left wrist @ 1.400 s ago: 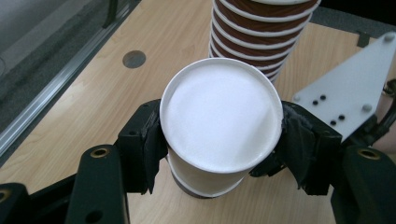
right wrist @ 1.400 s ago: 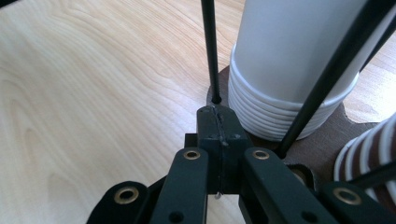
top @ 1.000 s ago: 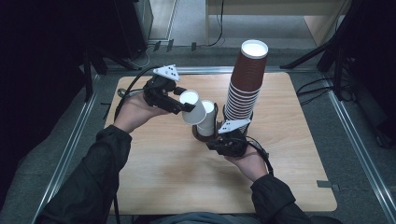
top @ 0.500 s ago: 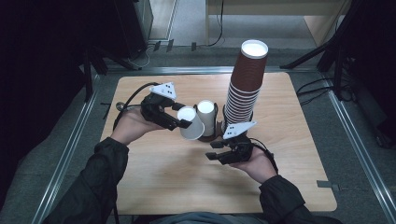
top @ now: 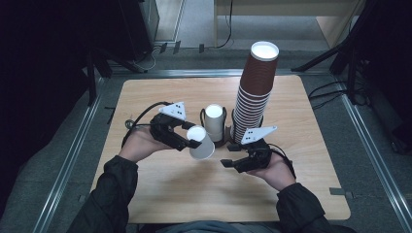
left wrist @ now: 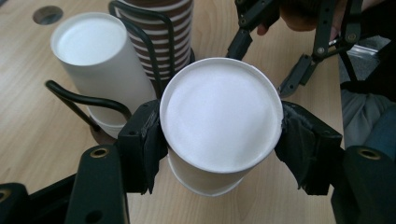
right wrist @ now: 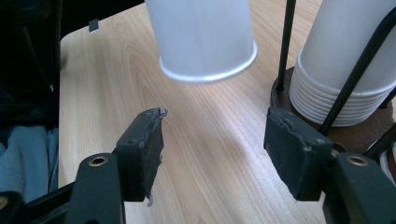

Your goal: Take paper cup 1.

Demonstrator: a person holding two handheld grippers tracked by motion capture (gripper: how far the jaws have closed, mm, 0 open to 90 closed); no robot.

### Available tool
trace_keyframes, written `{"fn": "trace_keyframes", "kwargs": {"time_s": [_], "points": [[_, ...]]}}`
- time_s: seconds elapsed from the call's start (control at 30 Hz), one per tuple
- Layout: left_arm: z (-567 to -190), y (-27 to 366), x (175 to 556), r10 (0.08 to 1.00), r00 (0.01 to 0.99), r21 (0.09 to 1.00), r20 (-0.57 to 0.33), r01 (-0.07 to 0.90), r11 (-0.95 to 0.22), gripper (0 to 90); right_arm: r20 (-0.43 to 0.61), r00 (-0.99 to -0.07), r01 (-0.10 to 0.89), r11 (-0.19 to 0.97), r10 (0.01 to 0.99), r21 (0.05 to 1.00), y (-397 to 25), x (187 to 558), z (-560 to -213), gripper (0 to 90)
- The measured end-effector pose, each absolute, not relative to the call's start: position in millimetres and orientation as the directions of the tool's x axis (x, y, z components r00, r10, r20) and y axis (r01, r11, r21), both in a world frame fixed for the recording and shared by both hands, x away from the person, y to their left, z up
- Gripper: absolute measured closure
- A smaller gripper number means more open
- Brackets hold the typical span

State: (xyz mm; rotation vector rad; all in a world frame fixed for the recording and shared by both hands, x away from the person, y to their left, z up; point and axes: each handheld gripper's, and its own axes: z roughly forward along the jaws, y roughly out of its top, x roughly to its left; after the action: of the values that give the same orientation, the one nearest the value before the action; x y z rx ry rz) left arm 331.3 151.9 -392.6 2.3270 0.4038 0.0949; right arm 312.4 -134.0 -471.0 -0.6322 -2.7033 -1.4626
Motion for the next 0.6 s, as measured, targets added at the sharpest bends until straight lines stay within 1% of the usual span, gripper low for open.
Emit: {"fn": "trace_keyframes", "kwargs": {"time_s": [0.07, 0.17, 0.43, 0.57, 0.6], "points": [[-400, 149, 331, 0.31, 0.948, 0.693, -0.068, 0.268, -0.669, 35.7, 0.187, -0.925, 0.34, 0.502, 0.33, 0.796, -133, 313, -473, 35.3], [-406, 148, 330, 0.3, 0.951, 0.688, -0.077, 0.269, -0.674, 35.7, 0.173, -0.925, 0.337, 0.524, 0.337, 0.782, -132, 313, -475, 35.4], [-416, 142, 327, 0.275, 0.958, 0.674, -0.082, 0.257, -0.693, 35.7, 0.194, -0.928, 0.342, 0.519, 0.32, 0.783, -130, 316, -477, 30.9], [-417, 136, 324, 0.262, 0.962, 0.671, -0.081, 0.247, -0.699, 35.7, 0.21, -0.93, 0.344, 0.515, 0.3, 0.786, -127, 316, -477, 25.8], [-417, 136, 324, 0.262, 0.962, 0.671, -0.081, 0.247, -0.699, 35.7, 0.21, -0.93, 0.344, 0.515, 0.3, 0.786, -127, 316, -477, 25.8]]}}
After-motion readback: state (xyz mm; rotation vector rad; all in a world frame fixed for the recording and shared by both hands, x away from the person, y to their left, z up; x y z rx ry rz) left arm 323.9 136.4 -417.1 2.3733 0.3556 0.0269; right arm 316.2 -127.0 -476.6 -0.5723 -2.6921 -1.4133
